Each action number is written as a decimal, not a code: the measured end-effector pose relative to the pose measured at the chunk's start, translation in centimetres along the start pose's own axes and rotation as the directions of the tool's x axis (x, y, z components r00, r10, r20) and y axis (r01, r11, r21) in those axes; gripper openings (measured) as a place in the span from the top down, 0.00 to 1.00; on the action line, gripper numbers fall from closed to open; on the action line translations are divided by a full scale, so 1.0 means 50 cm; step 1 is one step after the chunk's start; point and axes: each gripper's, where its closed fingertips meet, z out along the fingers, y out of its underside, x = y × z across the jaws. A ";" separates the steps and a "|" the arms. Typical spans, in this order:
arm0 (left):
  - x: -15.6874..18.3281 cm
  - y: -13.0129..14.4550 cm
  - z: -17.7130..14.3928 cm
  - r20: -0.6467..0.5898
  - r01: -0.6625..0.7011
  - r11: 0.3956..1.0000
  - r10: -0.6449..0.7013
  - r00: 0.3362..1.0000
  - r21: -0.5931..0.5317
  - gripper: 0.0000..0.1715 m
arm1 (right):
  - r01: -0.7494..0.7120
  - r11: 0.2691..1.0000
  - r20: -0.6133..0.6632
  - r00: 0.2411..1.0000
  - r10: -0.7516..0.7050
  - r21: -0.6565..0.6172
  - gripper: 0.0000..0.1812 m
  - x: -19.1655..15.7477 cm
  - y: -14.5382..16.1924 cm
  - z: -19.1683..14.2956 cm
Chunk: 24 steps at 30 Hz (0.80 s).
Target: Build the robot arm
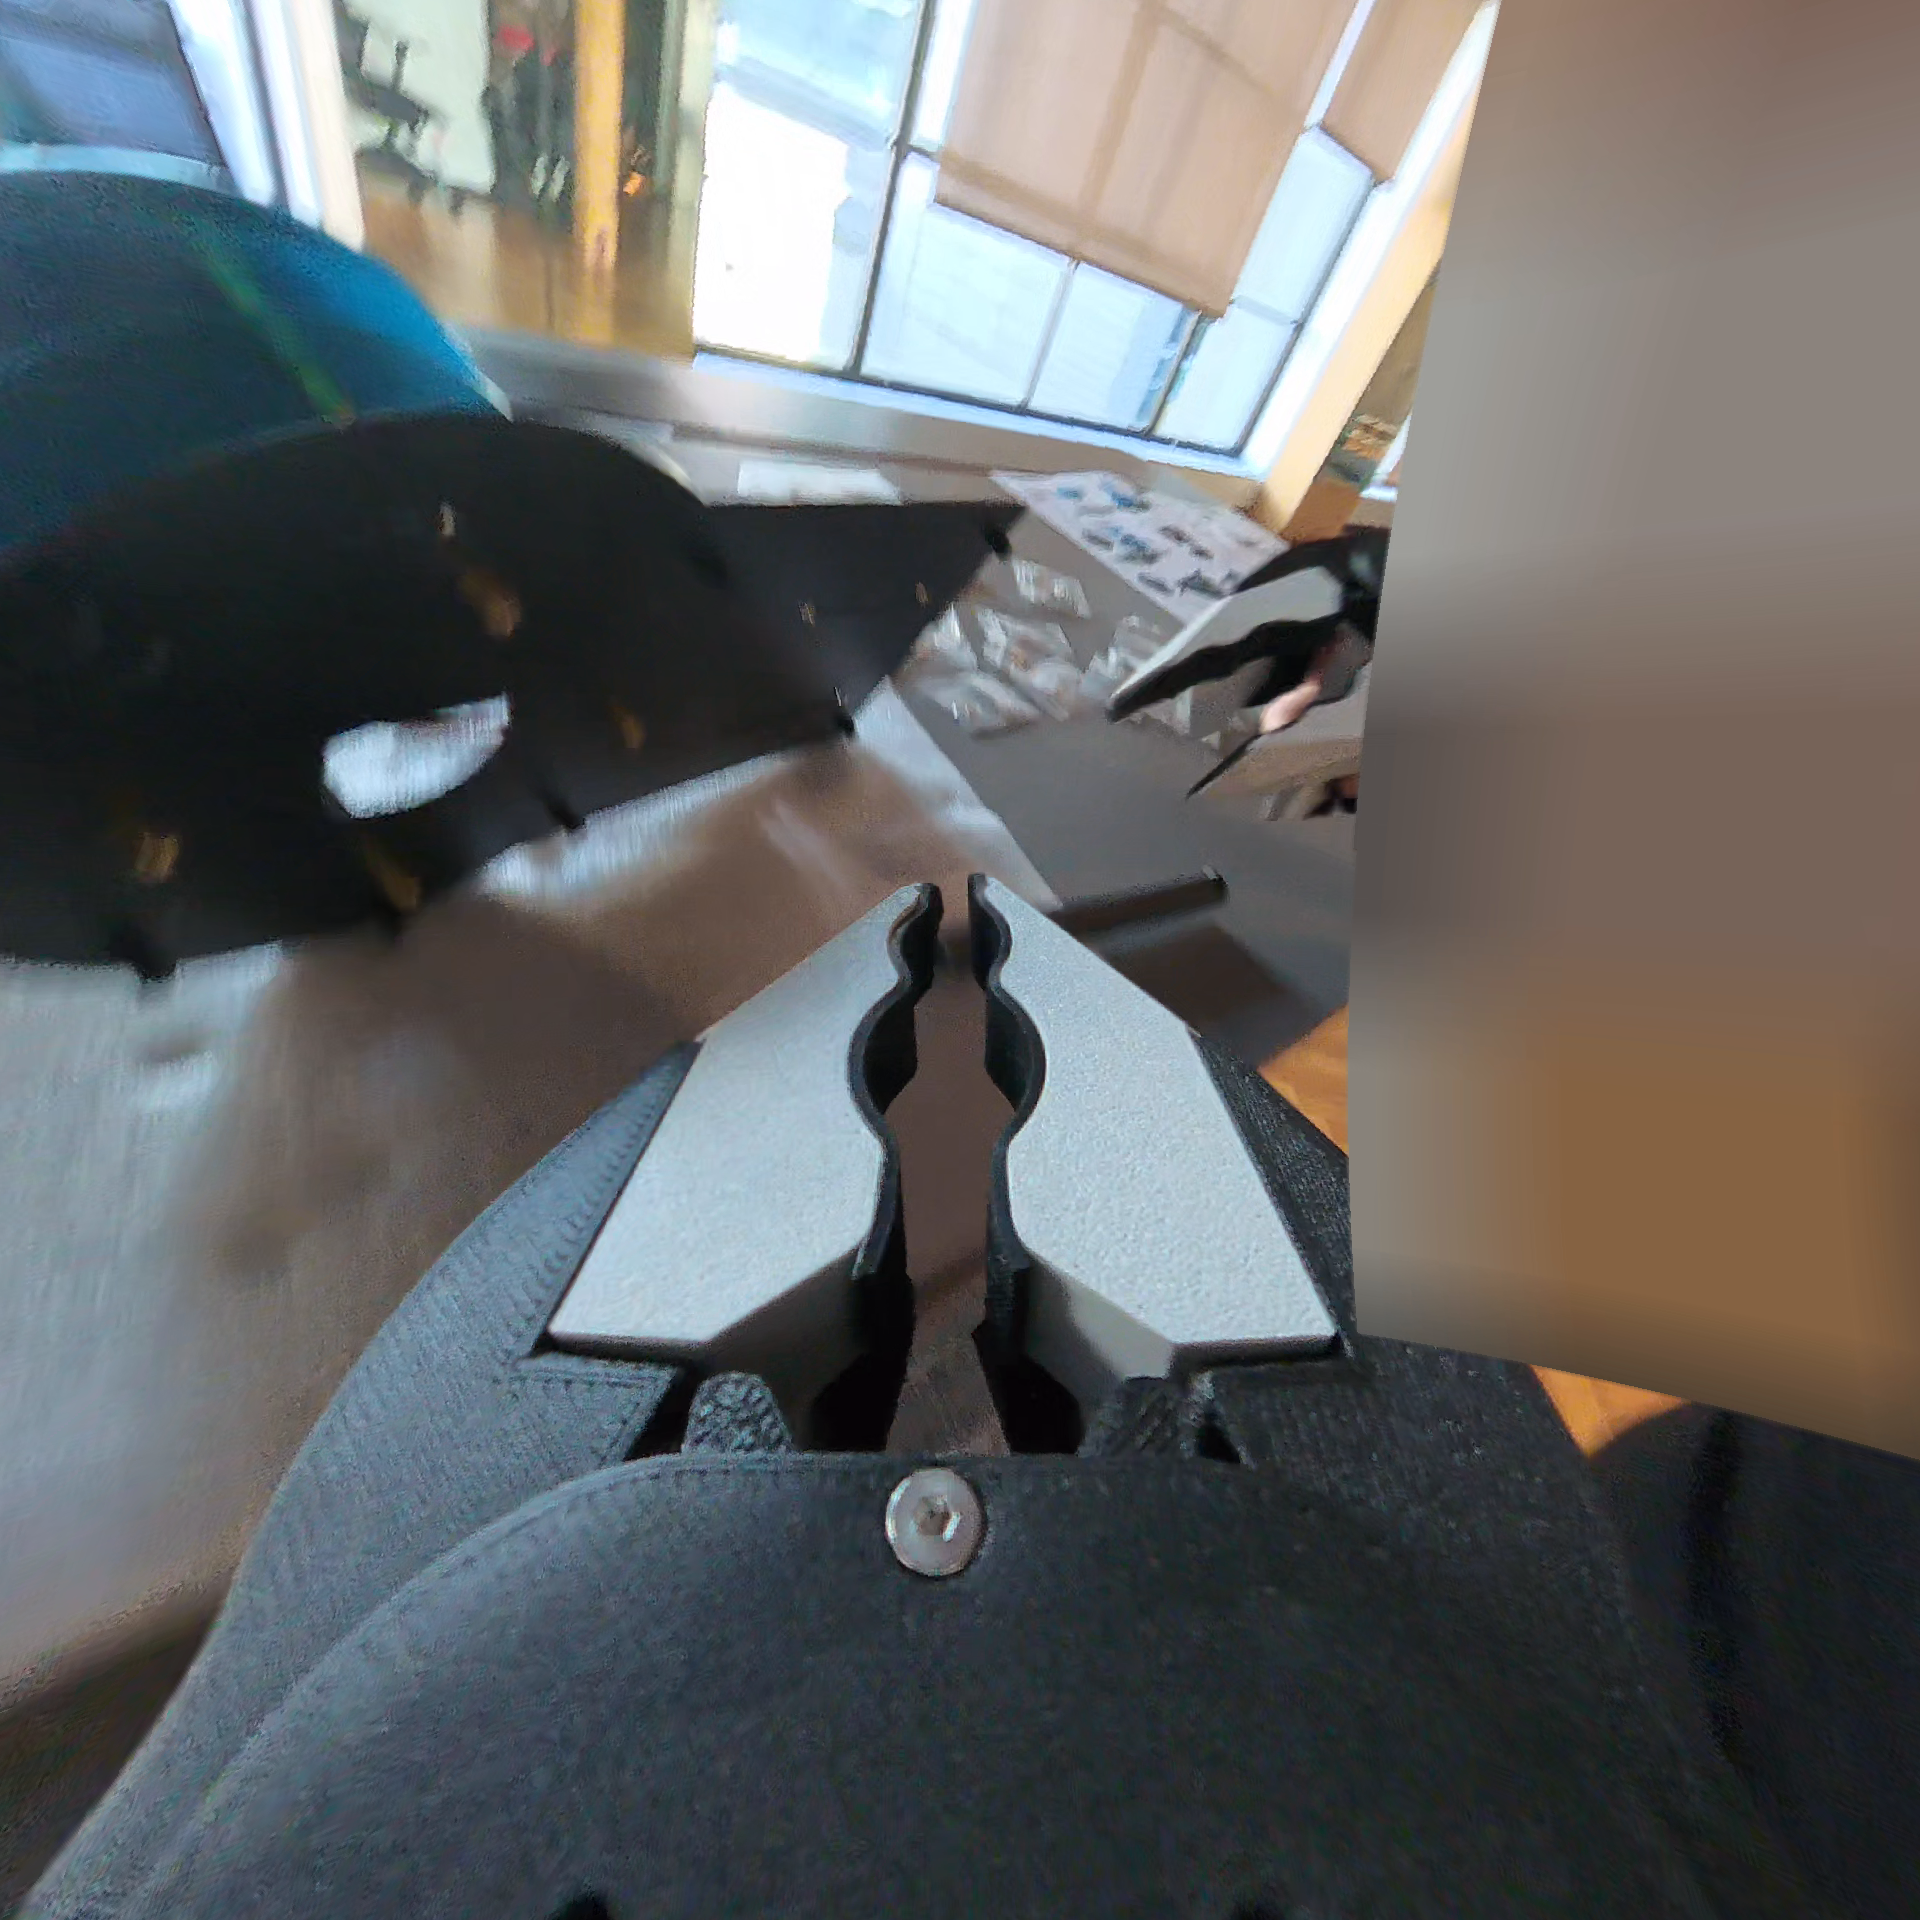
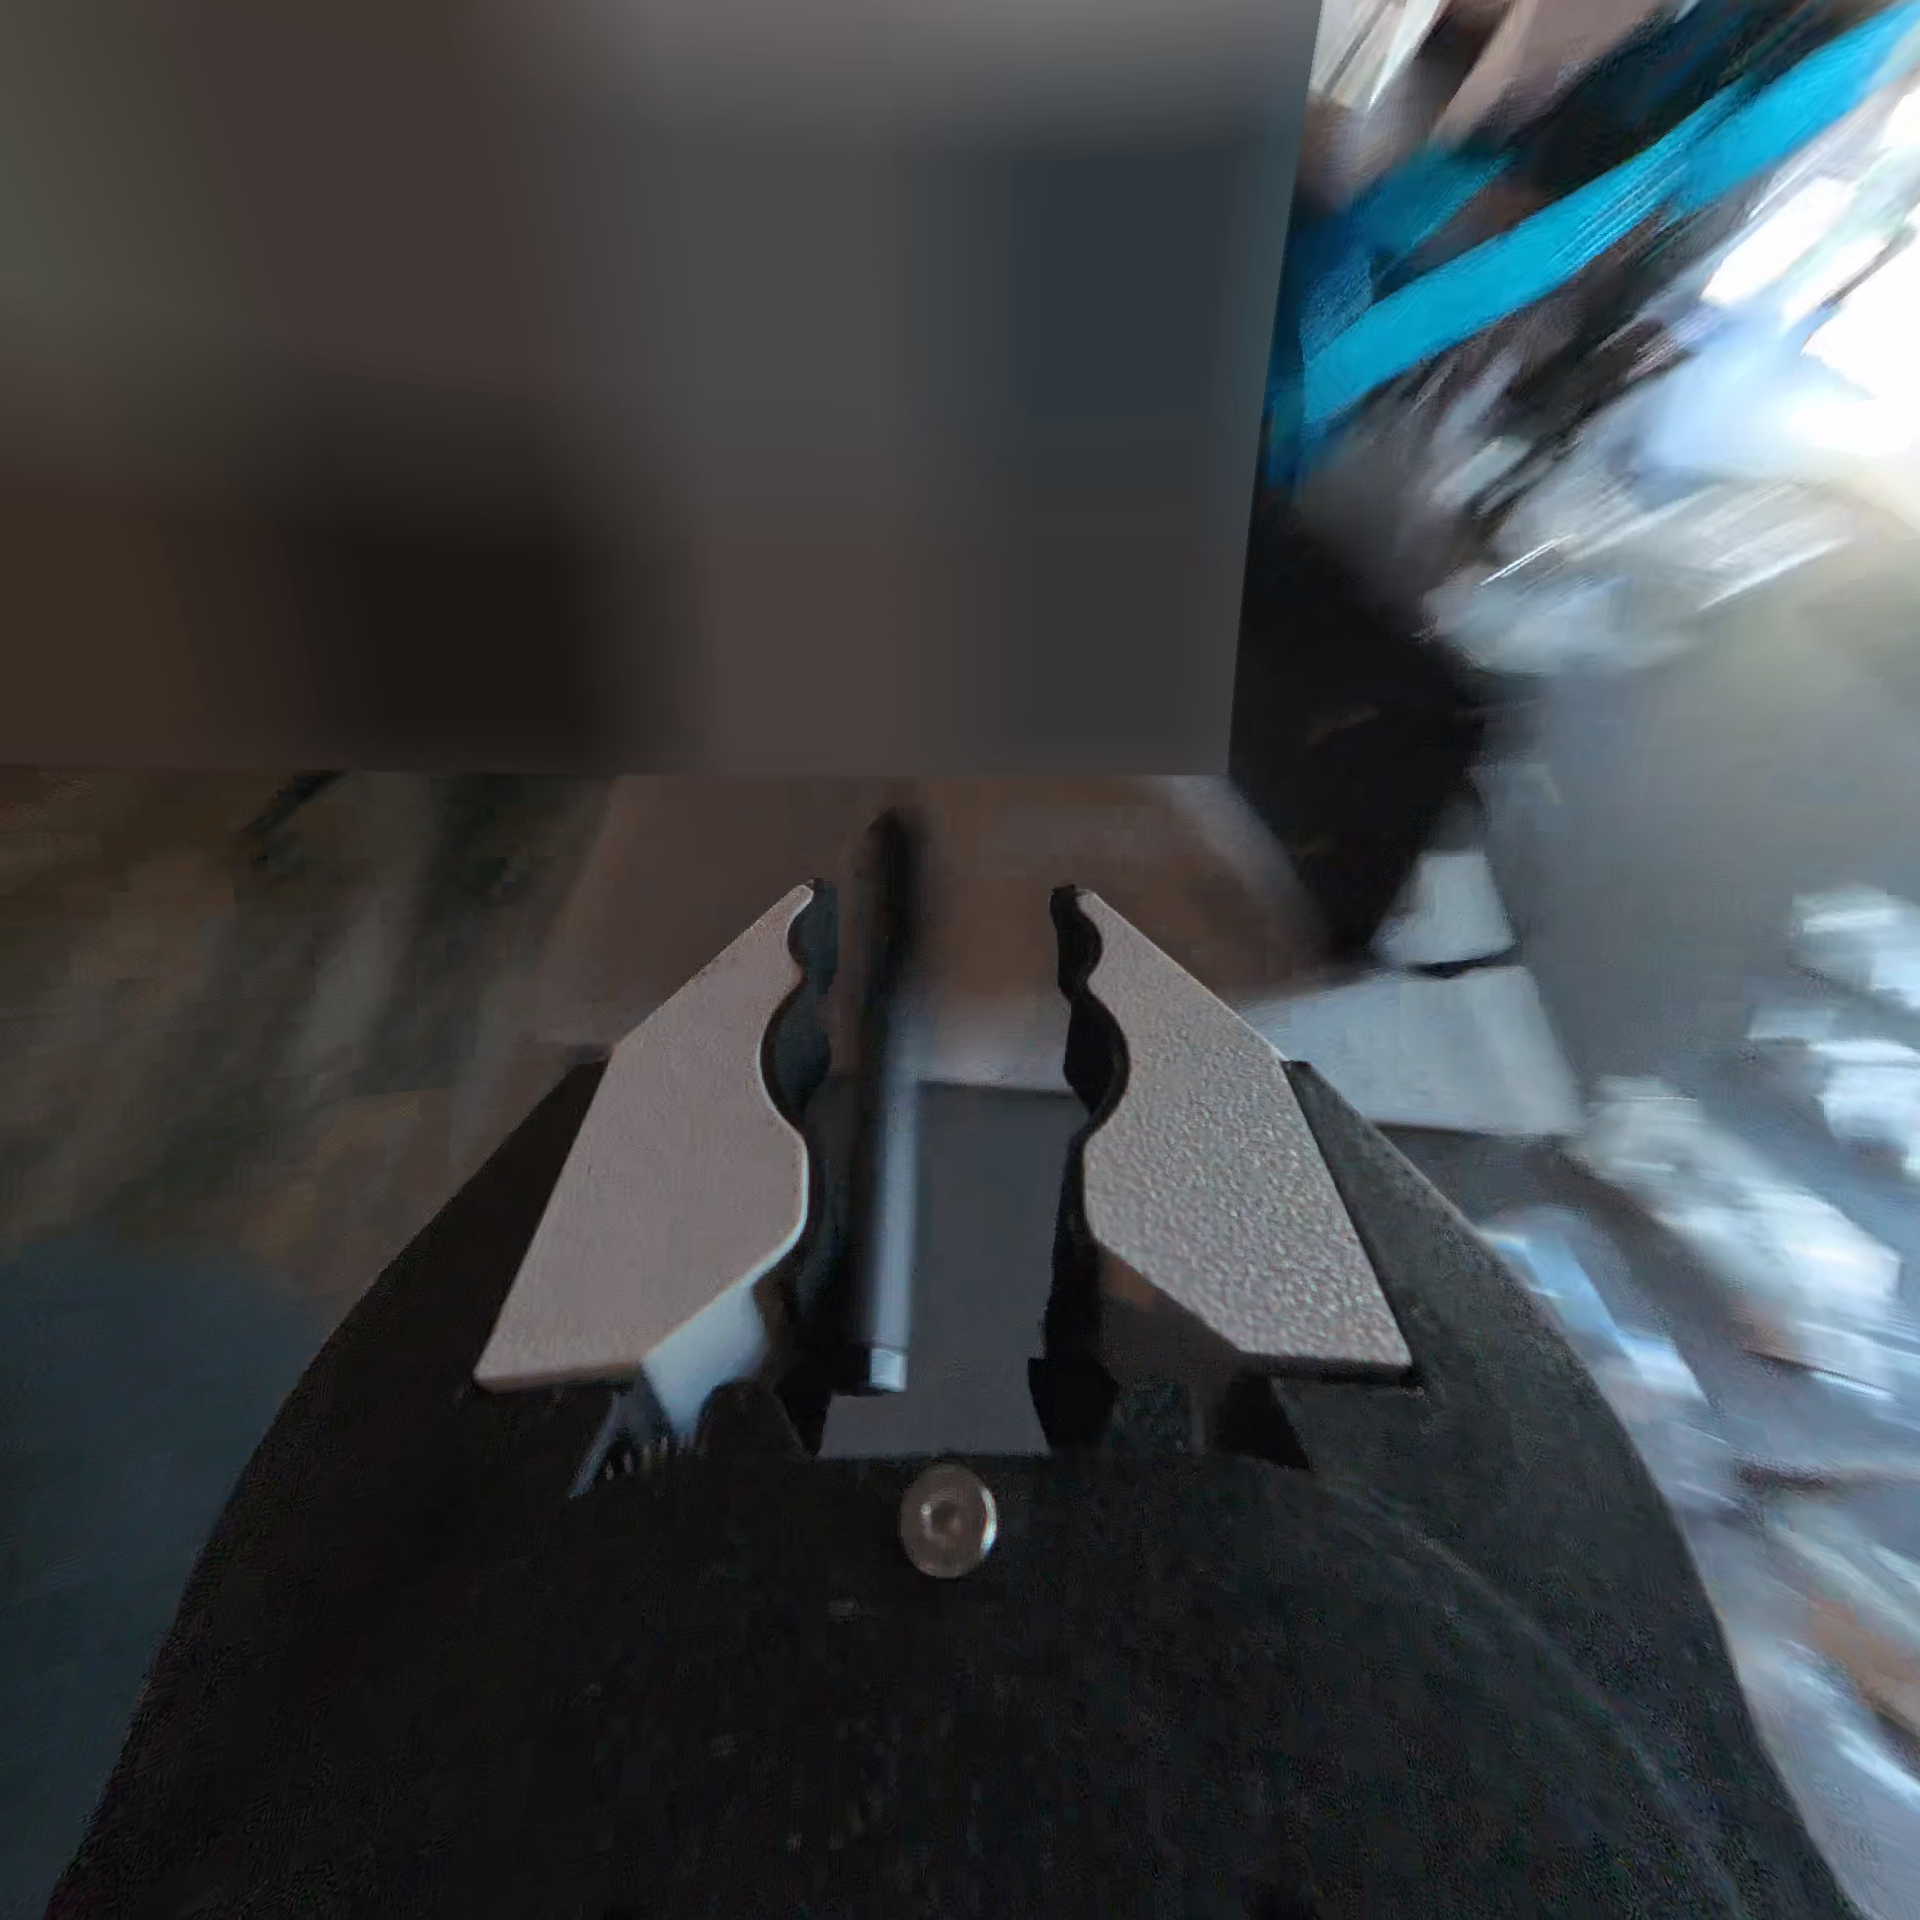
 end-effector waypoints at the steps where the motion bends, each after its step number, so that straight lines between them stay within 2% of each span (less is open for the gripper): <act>1: 0.016 0.012 -0.024 0.008 0.022 1.000 -0.022 1.000 -0.018 0.98 | -0.010 0.998 0.032 0.999 0.012 -0.064 0.77 -0.015 0.014 0.021; 4: 0.082 0.066 -0.079 -0.006 0.126 0.989 -0.127 0.992 -0.076 0.98 | 0.047 0.968 0.075 0.997 -0.029 -0.248 0.79 -0.027 0.054 0.066; 8: 0.163 0.161 -0.129 0.001 0.235 0.959 -0.238 0.971 -0.157 0.98 | 0.040 0.876 0.109 0.994 0.015 -0.481 0.79 -0.045 0.121 0.090; 12: 0.218 0.225 -0.152 0.005 0.329 0.929 -0.333 0.943 -0.170 0.97 | 0.061 0.873 0.055 0.998 -0.039 -0.483 0.84 -0.040 0.117 0.091; 14: 0.234 0.245 -0.146 0.005 0.352 0.922 -0.356 0.935 -0.160 0.97 | -0.051 0.873 0.032 0.997 0.076 -0.485 0.86 -0.041 0.117 0.090; 15: 0.240 0.257 -0.137 0.012 0.349 0.922 -0.353 0.936 -0.168 0.97 | -0.104 0.873 0.016 0.992 0.127 -0.476 0.91 -0.036 0.116 0.090; 17: 0.248 0.283 -0.106 0.034 0.304 0.932 -0.303 0.952 -0.199 0.98 | -0.243 0.863 0.008 0.962 0.274 -0.443 0.91 -0.035 0.114 0.090; 20: 0.272 0.304 -0.032 0.019 0.256 0.941 -0.258 0.966 -0.223 0.97 | -0.429 0.824 0.054 0.876 0.480 -0.370 0.91 -0.042 0.105 0.081; 22: 0.290 0.292 0.025 -0.019 0.264 0.947 -0.272 0.962 -0.183 0.95 | -0.518 0.800 0.118 0.812 0.571 -0.303 0.92 -0.052 0.093 0.070; 24: 0.300 0.258 0.080 -0.043 0.276 0.957 -0.280 0.959 -0.094 0.91 | -0.602 0.765 0.218 0.734 0.643 -0.228 0.91 -0.067 0.072 0.049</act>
